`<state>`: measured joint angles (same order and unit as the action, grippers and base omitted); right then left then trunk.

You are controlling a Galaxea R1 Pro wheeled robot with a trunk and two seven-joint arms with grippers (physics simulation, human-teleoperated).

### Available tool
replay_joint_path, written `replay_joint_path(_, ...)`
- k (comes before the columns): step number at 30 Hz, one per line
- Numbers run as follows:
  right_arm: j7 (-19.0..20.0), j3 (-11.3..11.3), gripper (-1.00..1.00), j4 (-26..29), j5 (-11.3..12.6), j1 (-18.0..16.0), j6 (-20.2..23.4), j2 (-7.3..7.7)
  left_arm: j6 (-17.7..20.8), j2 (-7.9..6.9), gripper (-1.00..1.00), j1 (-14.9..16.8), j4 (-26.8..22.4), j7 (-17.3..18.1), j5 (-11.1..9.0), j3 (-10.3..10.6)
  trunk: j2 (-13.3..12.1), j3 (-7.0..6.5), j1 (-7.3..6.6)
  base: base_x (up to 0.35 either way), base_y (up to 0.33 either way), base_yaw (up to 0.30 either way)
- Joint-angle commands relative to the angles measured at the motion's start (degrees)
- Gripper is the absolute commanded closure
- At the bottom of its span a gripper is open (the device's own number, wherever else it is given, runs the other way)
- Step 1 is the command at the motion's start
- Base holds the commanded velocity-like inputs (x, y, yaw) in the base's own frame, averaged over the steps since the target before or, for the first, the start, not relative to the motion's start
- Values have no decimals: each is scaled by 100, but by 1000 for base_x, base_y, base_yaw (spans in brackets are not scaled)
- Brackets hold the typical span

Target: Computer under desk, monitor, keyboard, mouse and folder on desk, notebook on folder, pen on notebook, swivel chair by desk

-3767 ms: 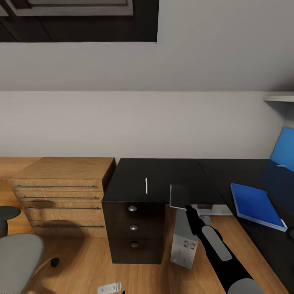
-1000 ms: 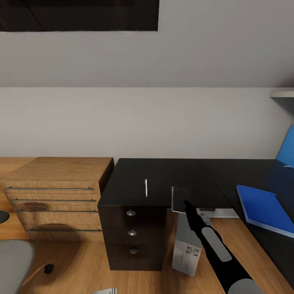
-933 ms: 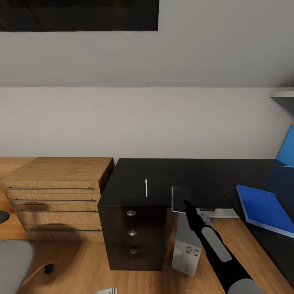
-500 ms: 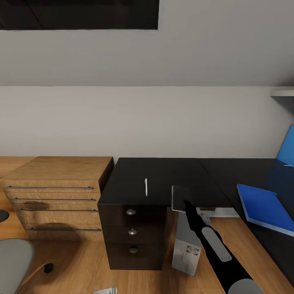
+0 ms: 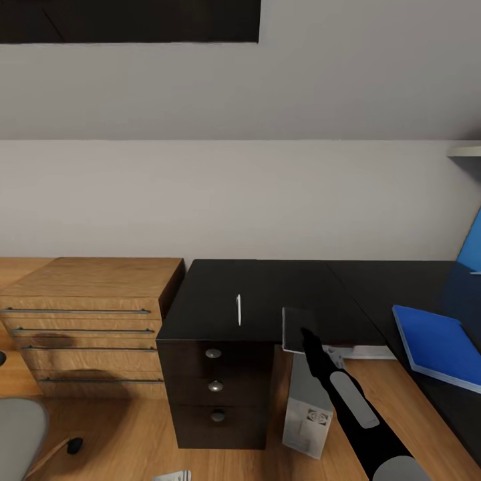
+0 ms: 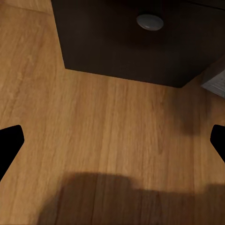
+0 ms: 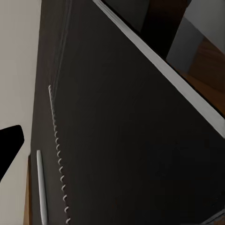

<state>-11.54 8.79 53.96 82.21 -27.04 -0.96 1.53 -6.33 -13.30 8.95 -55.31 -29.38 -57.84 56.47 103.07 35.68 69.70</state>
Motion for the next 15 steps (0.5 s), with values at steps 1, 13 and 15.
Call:
replay_joint_path(1, -33, 17, -100, 9, 32, -3, -10, 6, -52, -6, -100, 11, -7, -30, -61, 37, 3, 6, 0, 22, 0, 0)
replay_joint_path(13, -81, 23, -100, 9, 40, -3, 23, 5, -49, -6, -100, 11, -7, -24, -64, 39, 3, 6, 0, 4, 0, 0)
replay_joint_path(15, -119, 26, -100, 9, 40, -3, 24, 5, -49, -6, -100, 11, -7, -24, -63, 39, 3, 6, 0, 0, 0, 0)
